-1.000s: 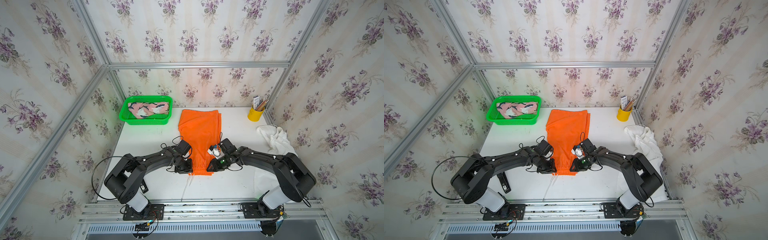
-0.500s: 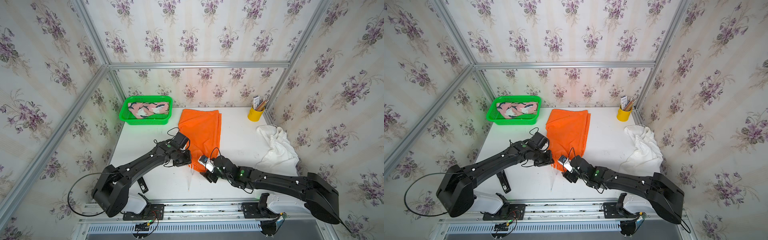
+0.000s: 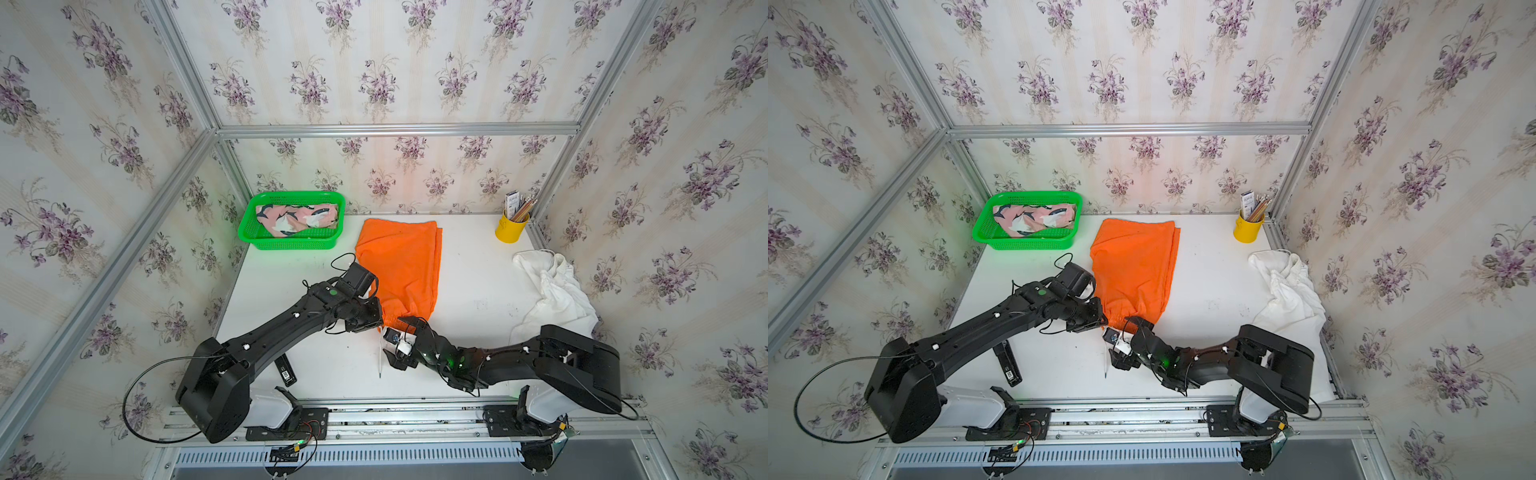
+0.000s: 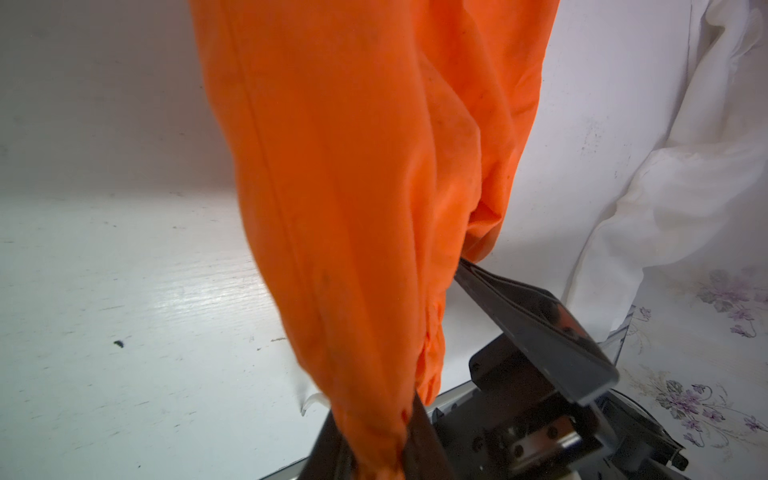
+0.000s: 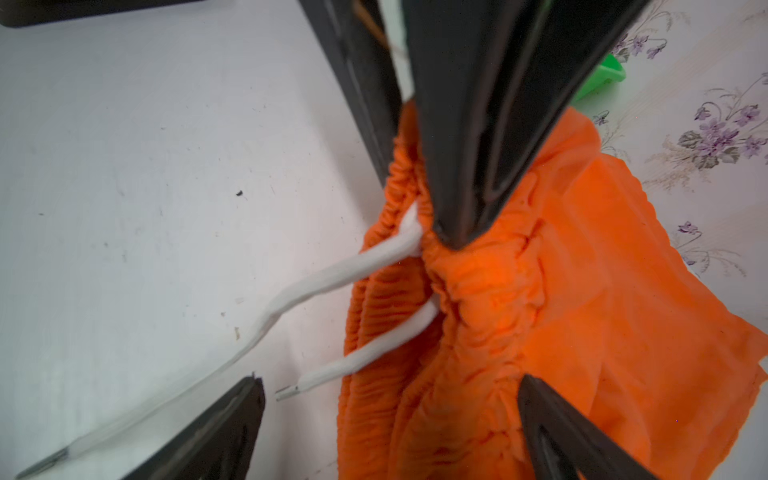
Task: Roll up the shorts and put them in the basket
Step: Roll the shorts at the center of the board.
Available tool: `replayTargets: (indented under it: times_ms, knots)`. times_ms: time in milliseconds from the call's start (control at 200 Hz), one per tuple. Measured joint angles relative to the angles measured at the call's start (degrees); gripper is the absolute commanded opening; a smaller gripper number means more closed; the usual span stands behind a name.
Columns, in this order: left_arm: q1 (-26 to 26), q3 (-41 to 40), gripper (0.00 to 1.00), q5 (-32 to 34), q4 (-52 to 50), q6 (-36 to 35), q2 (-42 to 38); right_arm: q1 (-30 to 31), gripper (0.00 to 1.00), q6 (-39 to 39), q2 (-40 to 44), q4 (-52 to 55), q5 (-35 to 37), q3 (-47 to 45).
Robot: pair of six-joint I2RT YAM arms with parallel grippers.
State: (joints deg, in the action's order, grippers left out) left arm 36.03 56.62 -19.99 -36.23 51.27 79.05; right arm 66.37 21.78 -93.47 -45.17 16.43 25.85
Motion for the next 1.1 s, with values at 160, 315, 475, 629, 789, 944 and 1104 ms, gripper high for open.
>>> replayTargets:
  times_ms: [160,315,475,629,789,944,1104]
  knots:
    - [0.0,-0.3,0.19,-1.2,0.0,0.4,-0.2,0.3,1.00,5.5,-7.3,-11.6,7.0,-0.2]
    - [0.0,-0.6,0.19,-1.7,0.1,1.2,-0.9,0.4,1.00,10.4,-12.1,-21.5,13.7,-0.1]
    - [0.0,-1.4,0.19,-2.1,0.5,1.6,-1.2,0.8,0.97,13.4,-11.4,-27.4,18.0,-2.0]
    - [-0.2,-2.1,0.19,-2.5,1.0,1.8,-1.2,1.2,0.87,14.5,-6.2,-27.7,19.0,-5.1]
    - [-0.6,-2.6,0.20,-3.2,1.5,1.8,-1.0,1.6,0.67,13.6,-0.1,-21.9,17.4,-7.3]
    - [-1.1,-3.1,0.20,-4.2,1.8,1.8,-0.6,1.9,0.23,11.1,3.9,-15.5,13.7,-8.7]
    - [-1.4,-3.1,0.33,-4.3,1.9,1.7,-0.6,1.9,0.04,9.3,3.6,-11.0,11.5,-7.8]
